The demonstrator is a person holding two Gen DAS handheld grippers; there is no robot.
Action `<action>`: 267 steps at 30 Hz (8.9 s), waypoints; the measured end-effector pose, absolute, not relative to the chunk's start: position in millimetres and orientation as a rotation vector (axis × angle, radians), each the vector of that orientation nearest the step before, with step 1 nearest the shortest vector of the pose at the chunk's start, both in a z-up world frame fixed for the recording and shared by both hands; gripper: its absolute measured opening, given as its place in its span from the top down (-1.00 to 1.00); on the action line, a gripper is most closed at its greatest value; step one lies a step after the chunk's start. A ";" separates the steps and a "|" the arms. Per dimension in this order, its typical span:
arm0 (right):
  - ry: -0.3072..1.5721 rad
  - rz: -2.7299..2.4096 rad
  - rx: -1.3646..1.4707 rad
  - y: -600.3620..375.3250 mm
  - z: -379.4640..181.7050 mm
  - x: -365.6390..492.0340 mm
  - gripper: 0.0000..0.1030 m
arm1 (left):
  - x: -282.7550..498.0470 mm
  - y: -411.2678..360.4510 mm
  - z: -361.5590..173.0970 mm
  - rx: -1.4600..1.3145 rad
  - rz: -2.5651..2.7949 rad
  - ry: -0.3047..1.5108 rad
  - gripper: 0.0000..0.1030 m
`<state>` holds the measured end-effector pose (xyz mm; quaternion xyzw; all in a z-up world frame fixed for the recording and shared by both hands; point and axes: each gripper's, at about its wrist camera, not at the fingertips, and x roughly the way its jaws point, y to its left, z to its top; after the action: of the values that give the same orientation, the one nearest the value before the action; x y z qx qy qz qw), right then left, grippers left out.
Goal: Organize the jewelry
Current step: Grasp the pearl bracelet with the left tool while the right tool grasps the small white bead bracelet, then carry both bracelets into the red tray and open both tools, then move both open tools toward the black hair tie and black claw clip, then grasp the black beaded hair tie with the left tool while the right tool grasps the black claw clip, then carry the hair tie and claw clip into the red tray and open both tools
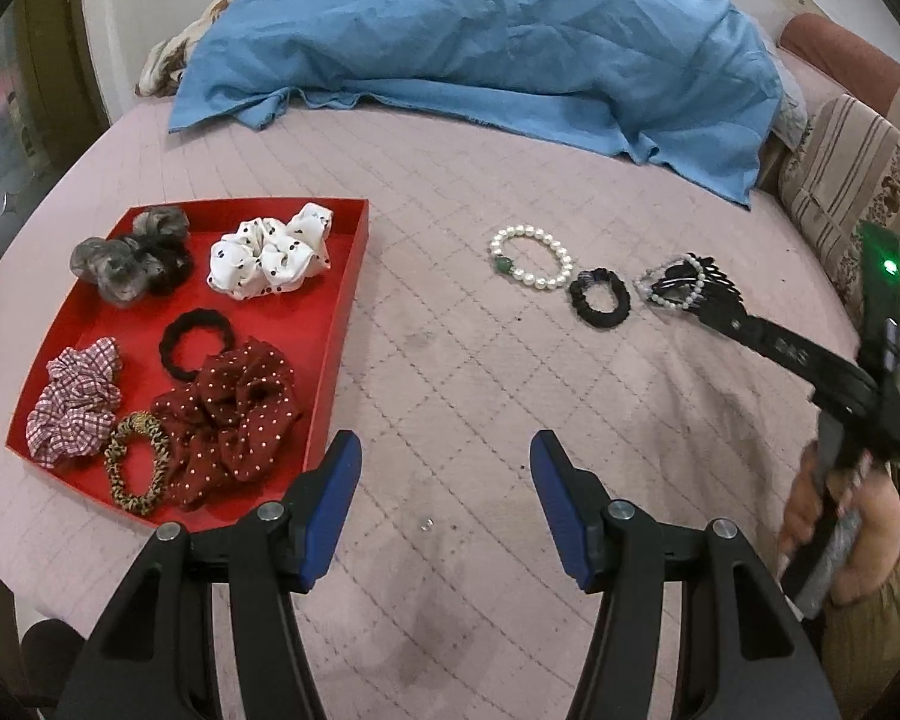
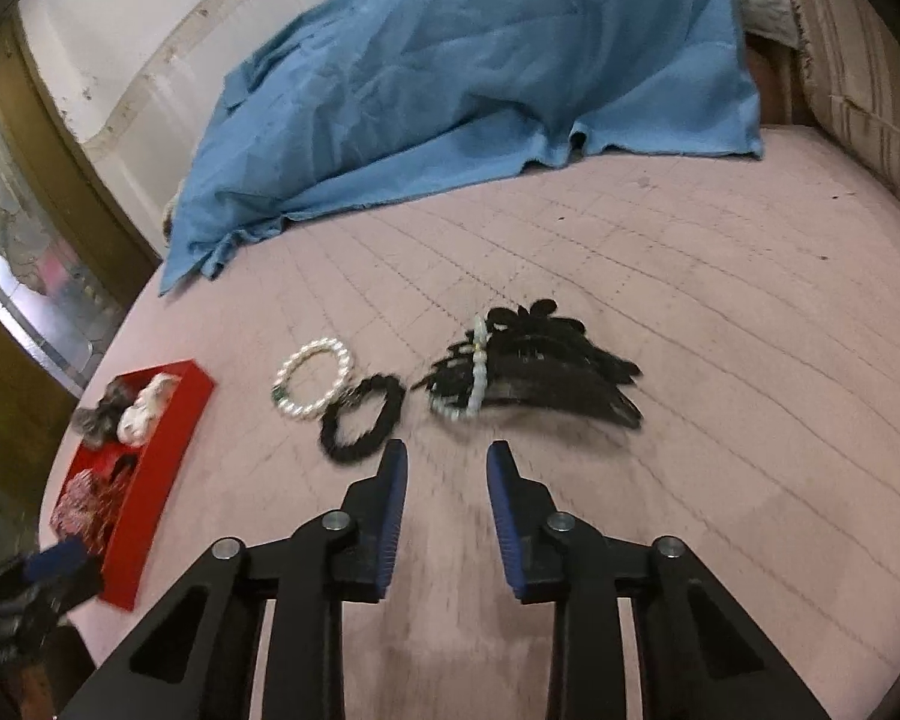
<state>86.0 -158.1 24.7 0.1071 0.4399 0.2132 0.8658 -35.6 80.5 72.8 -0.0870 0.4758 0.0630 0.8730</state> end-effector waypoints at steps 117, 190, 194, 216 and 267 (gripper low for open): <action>0.924 0.904 -0.065 109.9 123.1 29.0 0.88 | -44.6 335.7 48.2 -0.615 0.311 0.806 0.82; 0.985 0.391 0.131 -161.3 54.4 -10.2 -0.30 | -106.5 181.1 128.3 -0.250 0.294 0.687 -0.28; 0.970 0.363 0.159 -188.2 49.3 -13.9 -0.31 | -101.4 150.3 132.5 -0.181 0.255 0.711 -0.28; 0.914 0.367 0.200 -233.6 25.9 59.9 -0.31 | -0.3 43.2 92.3 -0.142 0.092 0.918 -0.29; 0.879 0.623 0.149 -191.6 12.3 146.1 0.42 | 97.0 10.1 40.8 -0.121 0.030 0.991 0.88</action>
<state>146.1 -191.6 12.3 0.0708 0.4182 0.2966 0.8557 97.0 10.1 40.8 -0.0578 0.4751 0.0142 0.8779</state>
